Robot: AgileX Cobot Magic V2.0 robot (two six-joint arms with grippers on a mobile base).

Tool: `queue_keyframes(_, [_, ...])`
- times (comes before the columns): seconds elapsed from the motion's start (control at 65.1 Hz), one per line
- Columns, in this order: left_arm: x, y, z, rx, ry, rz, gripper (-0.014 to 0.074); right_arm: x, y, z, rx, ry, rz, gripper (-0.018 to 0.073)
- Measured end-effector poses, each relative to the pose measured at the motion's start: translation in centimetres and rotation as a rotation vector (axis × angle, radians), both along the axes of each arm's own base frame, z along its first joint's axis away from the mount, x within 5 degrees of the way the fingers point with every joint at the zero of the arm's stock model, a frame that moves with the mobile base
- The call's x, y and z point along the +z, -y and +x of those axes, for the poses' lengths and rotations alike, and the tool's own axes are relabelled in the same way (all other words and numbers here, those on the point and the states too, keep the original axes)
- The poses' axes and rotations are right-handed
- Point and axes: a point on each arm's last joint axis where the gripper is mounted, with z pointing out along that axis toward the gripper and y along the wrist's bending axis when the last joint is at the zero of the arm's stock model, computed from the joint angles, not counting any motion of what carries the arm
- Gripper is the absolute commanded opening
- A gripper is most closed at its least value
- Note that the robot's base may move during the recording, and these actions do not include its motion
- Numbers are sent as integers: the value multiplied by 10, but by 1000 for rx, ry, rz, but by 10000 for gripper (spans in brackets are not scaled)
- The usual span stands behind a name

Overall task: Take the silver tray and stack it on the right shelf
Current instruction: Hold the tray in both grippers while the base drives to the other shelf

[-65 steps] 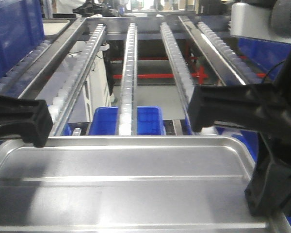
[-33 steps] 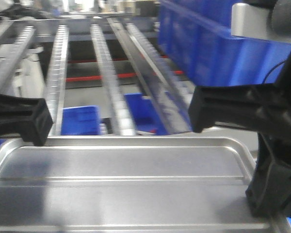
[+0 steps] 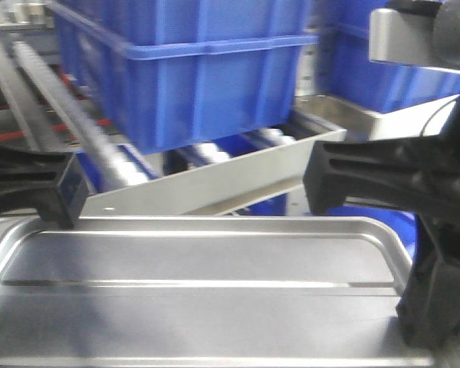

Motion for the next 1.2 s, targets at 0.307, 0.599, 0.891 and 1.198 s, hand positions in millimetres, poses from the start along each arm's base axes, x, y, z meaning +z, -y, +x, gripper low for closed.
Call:
queue_keyframes(0.307, [0, 0, 0, 0, 0, 0, -101, 0, 0, 0, 0, 0, 0, 71])
queue_keyframes(0.599, [0, 0, 0, 0, 0, 0, -101, 0, 0, 0, 0, 0, 0, 71])
queue_keyframes(0.891, [0, 0, 0, 0, 1, -2, -101, 0, 0, 0, 0, -1, -2, 71])
queue_keyframes(1.198, [0, 0, 0, 0, -1, -2, -101, 0, 0, 0, -1, -2, -4, 71])
